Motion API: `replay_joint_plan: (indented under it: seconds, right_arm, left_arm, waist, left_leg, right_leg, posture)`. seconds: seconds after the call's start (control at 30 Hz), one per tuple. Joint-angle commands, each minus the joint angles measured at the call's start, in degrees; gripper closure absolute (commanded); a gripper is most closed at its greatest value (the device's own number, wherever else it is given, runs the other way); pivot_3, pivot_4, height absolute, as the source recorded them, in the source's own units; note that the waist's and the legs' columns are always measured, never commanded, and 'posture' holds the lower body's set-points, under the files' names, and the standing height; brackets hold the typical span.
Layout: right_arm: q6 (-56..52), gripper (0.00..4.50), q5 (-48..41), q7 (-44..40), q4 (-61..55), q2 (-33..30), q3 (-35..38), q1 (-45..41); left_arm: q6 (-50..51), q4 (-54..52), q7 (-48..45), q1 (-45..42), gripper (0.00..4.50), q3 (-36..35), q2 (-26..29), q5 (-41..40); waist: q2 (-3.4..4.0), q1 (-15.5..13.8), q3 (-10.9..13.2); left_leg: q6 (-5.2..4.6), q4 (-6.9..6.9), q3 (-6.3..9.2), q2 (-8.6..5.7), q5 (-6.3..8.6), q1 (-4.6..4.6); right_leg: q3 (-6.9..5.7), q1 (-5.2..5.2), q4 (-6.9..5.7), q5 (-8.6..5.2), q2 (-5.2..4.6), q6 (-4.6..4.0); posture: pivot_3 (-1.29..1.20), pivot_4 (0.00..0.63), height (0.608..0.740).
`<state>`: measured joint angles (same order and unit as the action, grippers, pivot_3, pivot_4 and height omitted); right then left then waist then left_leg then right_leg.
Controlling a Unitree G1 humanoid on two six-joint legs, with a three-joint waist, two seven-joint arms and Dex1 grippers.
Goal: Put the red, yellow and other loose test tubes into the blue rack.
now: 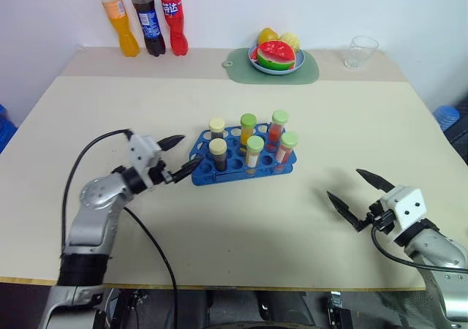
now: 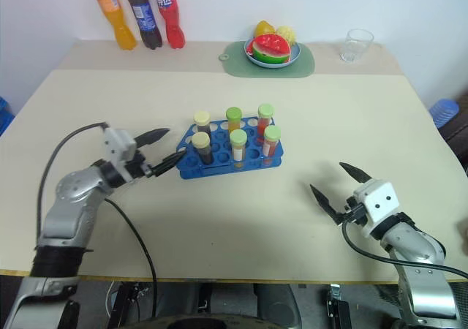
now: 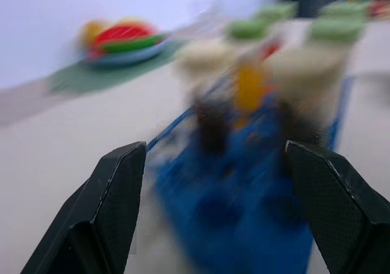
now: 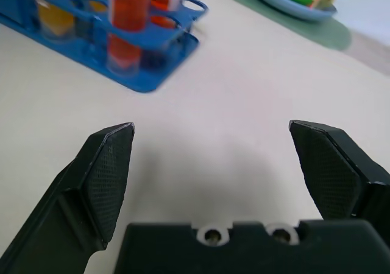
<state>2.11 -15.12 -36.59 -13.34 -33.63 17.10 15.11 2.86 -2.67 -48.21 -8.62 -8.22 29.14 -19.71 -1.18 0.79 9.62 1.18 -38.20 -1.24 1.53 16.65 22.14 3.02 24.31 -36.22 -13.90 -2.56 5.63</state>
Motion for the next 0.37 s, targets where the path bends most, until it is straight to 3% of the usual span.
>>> replay_joint_plan:
  seconds: [0.03, 0.37]
  right_arm:
    - [1.2, 0.0, -2.8, -2.0, 0.1, -0.7, 3.1, 0.4]
    - [-1.2, 0.0, -6.8, -7.4, 0.3, -3.2, 5.1, 0.4]
  left_arm:
    - [0.4, -5.4, 0.7, 4.5, 0.75, -4.3, 1.5, -2.8]
    - [4.2, -10.4, -0.7, 14.4, 0.75, -8.8, 6.3, -6.3]
  waist:
    - [0.0, -0.1, 0.0]
    - [0.0, 0.1, 0.0]
  left_leg:
    - [-0.01, 0.0, -0.01, 0.0, 0.0, 0.01]
    - [-0.02, 0.02, -0.04, 0.05, 0.02, -0.05]
  right_leg:
    - [0.0, 0.0, 0.0, 0.0, -0.02, 0.0]
    - [0.0, -0.02, 0.0, -0.1, 0.0, -0.19]
  posture:
    - [0.0, 0.15, 0.74]
    - [0.0, 0.15, 0.74]
